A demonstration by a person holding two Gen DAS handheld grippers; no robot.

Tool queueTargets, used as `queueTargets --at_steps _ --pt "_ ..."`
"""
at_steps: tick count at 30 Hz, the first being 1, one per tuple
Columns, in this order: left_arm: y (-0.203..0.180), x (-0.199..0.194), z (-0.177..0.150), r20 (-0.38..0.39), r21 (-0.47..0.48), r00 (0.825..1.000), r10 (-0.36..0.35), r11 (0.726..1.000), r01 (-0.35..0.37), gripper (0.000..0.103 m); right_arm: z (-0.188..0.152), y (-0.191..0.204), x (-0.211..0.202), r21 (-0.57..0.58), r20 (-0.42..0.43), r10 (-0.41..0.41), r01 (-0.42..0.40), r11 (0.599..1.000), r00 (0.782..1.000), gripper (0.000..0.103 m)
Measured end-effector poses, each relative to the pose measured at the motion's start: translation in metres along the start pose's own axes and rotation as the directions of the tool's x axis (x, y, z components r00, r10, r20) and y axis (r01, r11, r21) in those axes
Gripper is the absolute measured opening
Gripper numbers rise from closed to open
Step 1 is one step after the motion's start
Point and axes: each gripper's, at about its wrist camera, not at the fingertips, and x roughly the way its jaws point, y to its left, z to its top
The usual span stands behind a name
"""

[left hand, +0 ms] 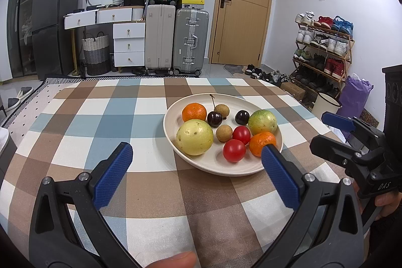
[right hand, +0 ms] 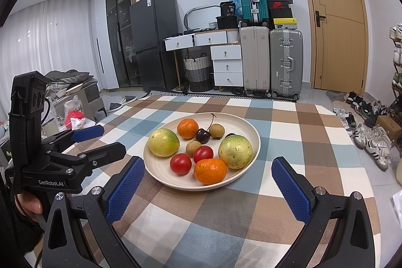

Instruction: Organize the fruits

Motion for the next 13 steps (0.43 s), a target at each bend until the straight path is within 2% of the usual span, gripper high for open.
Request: queueTargets --at_steps 13 --pt "-0.0015 -0.0002 0.0008 0.003 0.003 1.0 -0.002 1.0 0.002 0.102 -0.0002 -0.0003 -0.0001 0.0 0.001 0.0 0.0 1.0 1.0 0.103"
